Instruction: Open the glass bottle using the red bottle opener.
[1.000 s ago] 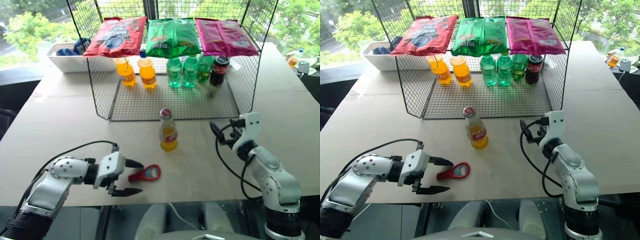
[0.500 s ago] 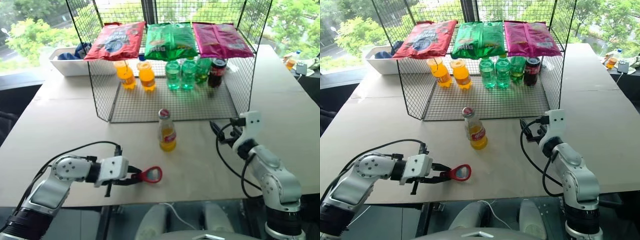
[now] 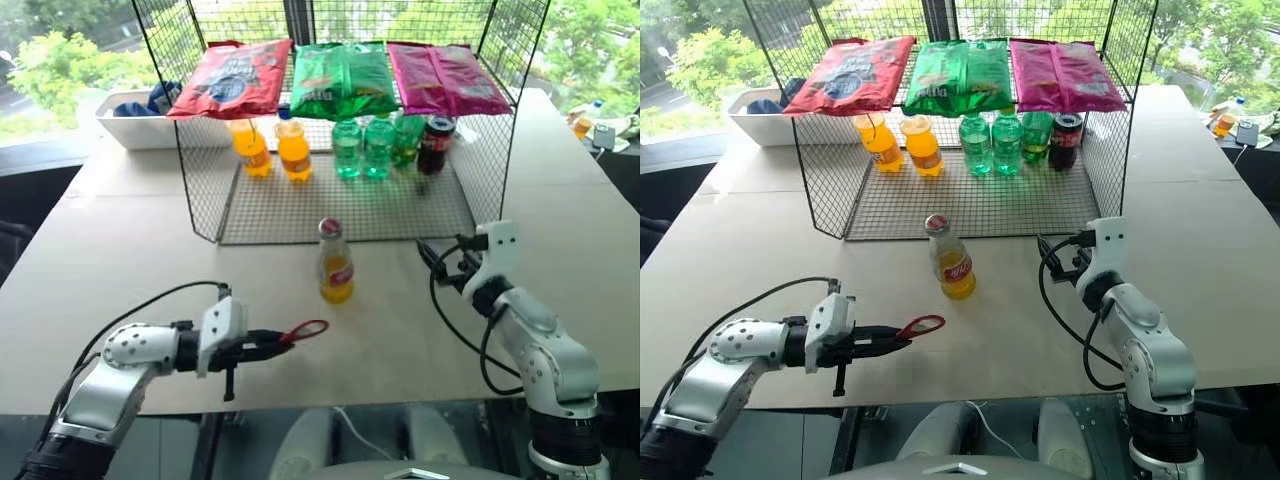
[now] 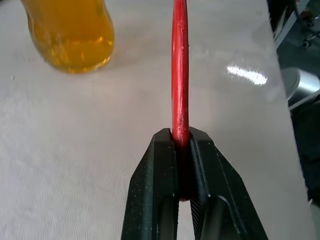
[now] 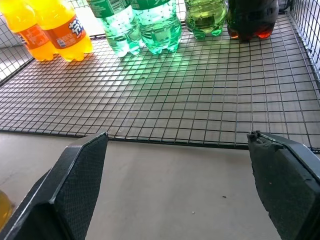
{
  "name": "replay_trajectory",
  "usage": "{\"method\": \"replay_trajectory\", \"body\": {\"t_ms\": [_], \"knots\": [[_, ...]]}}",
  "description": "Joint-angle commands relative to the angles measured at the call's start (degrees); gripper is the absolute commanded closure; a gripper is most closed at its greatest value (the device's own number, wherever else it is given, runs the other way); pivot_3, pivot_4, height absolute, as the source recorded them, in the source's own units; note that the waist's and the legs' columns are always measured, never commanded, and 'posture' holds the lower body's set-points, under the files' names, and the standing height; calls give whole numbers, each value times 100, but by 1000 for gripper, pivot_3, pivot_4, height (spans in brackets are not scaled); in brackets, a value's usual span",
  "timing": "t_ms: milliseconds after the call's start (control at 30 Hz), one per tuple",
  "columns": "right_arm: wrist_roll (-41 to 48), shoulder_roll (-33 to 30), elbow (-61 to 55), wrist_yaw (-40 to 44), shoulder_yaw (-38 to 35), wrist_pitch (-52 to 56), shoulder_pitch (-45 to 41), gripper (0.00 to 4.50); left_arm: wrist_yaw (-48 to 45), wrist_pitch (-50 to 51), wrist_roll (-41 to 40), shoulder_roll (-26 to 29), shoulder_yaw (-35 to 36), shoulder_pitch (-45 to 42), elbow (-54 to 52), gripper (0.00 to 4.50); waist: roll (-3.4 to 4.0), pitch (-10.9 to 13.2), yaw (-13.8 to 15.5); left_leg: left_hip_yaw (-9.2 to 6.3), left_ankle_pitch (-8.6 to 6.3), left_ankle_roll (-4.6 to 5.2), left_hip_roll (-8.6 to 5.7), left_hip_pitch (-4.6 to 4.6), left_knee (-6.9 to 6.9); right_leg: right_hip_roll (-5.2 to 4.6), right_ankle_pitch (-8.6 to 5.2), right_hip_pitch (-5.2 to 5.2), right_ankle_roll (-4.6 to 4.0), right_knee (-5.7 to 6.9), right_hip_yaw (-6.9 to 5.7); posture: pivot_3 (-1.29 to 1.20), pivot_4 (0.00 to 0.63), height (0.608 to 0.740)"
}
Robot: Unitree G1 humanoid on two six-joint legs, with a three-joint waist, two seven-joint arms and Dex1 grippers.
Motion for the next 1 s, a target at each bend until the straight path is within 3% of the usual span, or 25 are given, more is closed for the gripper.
{"method": "replay_trajectory", "body": {"t_ms": [33,267,433,667,1000], "knots": [[126,-90,-115,117,-62,-132,-14,0,-123,418,-565,16,164,41,-527,4445,0,0,-1,0,2,-3,0,-7,0,0,0,-9,0,0,1,0,150,740],[675,-294,-106,441,-503,26,52,0,139,1555,-1437,-46,124,-232,-1281,4445,-1,1,5,2,3,-5,0,-22,2,0,0,-21,0,1,2,0,150,740],[2623,-376,-394,920,-1320,821,399,0,985,2944,-2922,-554,46,-728,-1623,4445,-3,3,29,-1,0,1,0,-23,3,-1,0,-19,0,1,0,0,150,740],[4270,-359,-547,628,-1848,1006,745,0,1557,3766,-3568,-1372,-279,-1567,-1398,4445,-4,2,8,4,0,2,0,-24,10,3,1,-14,1,7,6,0,150,740],[5225,-320,-808,107,-1743,573,935,0,1577,4217,-4075,-1337,119,-2194,-1389,4445,-6,3,17,10,11,-15,1,-24,16,10,1,-14,1,9,9,0,150,740]]}}
